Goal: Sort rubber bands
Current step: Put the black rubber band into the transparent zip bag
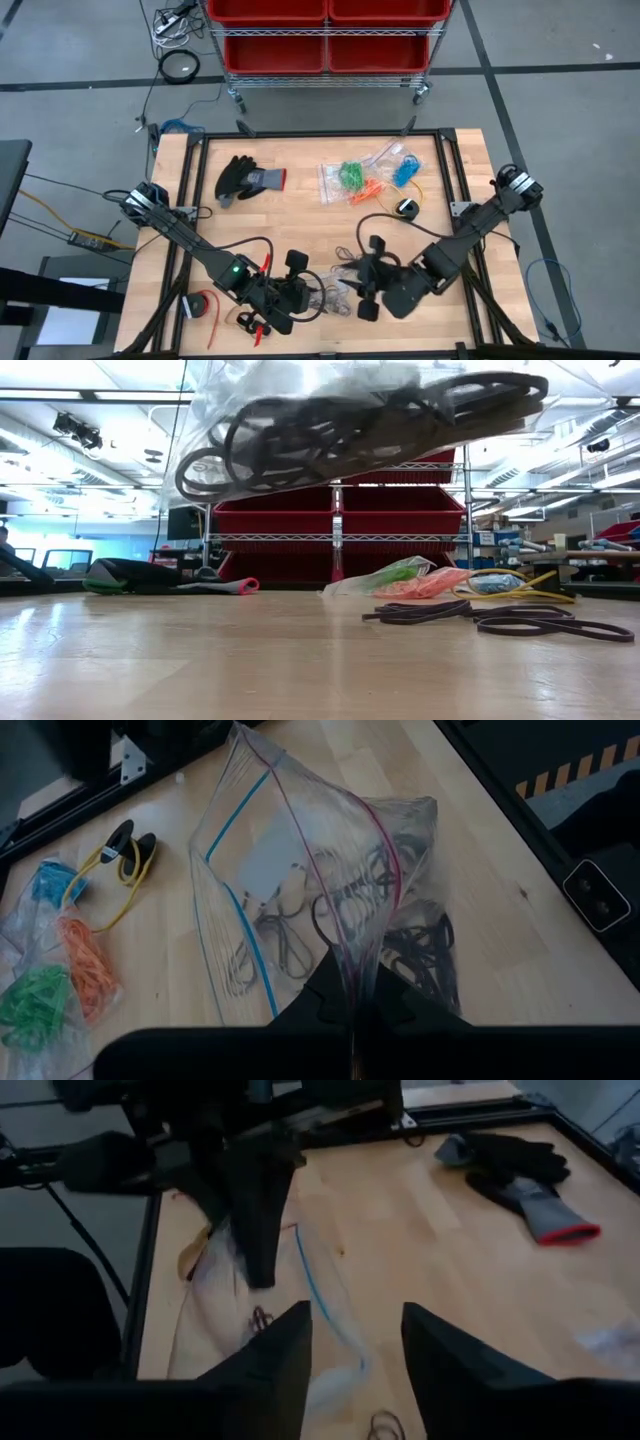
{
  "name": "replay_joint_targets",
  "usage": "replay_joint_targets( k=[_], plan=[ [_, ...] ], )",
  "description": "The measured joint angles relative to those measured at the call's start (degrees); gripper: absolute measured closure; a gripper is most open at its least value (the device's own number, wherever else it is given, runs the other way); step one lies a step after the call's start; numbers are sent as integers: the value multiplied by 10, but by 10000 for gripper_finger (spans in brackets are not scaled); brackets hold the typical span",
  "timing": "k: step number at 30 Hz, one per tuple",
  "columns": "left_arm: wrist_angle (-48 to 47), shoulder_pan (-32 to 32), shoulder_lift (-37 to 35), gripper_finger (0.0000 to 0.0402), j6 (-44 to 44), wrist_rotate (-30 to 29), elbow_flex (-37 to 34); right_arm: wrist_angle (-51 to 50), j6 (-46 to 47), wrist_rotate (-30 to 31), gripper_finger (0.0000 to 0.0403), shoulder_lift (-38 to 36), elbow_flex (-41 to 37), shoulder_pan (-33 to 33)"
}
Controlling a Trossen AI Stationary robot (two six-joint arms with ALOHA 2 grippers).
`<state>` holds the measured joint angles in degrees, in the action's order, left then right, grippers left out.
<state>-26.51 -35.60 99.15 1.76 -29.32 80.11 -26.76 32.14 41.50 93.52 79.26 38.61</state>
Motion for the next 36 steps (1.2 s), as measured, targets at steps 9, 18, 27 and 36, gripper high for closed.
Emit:
replay_joint_targets(
  k=[9,18,27,36],
  plan=[
    [-1,0,0,399,0,0,0,-120,174,22,265,19,-22,55],
    [0,0,0,399,3,0,0,-72,224,-50,269,135,-114,62],
    [0,0,0,399,1,0,0,-21,286,-97,279,220,-140,50],
    [0,0,0,399,2,0,0,-45,287,-114,396,182,-146,44]
  ],
)
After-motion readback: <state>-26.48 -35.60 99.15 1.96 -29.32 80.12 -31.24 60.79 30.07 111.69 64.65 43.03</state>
